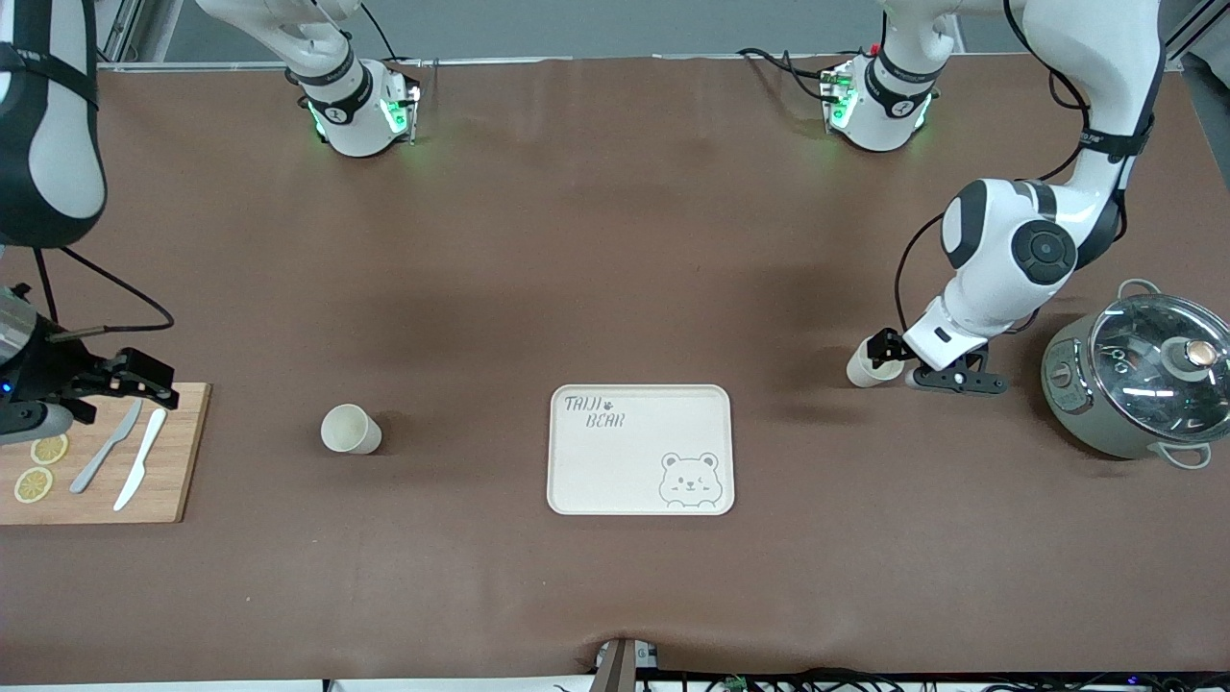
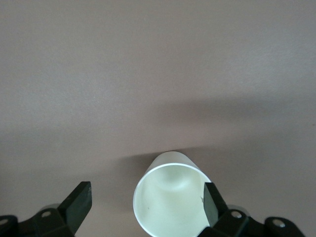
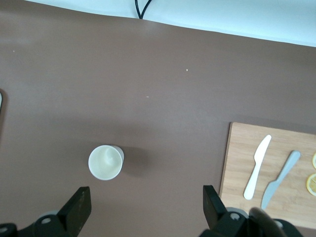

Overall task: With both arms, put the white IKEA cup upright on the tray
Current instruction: 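Close the left gripper on one white cup while the right gripper grasps the other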

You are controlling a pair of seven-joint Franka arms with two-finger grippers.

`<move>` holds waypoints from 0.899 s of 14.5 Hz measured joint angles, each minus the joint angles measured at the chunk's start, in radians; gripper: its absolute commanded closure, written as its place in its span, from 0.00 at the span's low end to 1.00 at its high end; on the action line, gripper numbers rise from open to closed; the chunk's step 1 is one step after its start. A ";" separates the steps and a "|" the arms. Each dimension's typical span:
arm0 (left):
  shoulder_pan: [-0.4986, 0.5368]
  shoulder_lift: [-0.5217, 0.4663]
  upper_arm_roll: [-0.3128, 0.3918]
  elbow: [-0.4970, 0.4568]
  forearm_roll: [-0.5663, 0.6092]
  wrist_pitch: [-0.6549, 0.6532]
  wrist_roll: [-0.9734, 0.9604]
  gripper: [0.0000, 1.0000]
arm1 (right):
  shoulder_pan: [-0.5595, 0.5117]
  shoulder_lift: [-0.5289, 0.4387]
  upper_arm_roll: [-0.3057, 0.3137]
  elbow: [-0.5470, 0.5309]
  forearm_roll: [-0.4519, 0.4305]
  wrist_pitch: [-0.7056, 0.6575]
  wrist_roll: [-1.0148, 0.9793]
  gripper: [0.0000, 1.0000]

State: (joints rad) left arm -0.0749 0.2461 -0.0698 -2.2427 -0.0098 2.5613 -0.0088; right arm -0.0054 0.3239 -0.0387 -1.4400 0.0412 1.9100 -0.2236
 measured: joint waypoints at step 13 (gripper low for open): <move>0.036 0.028 0.004 -0.073 0.000 0.080 -0.001 1.00 | -0.004 0.188 0.003 -0.053 0.004 0.122 0.022 0.00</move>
State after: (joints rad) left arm -0.0390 0.2738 -0.0662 -2.3155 -0.0098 2.6410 -0.0097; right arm -0.0096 0.5116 -0.0358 -1.4926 0.0448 2.0315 -0.2016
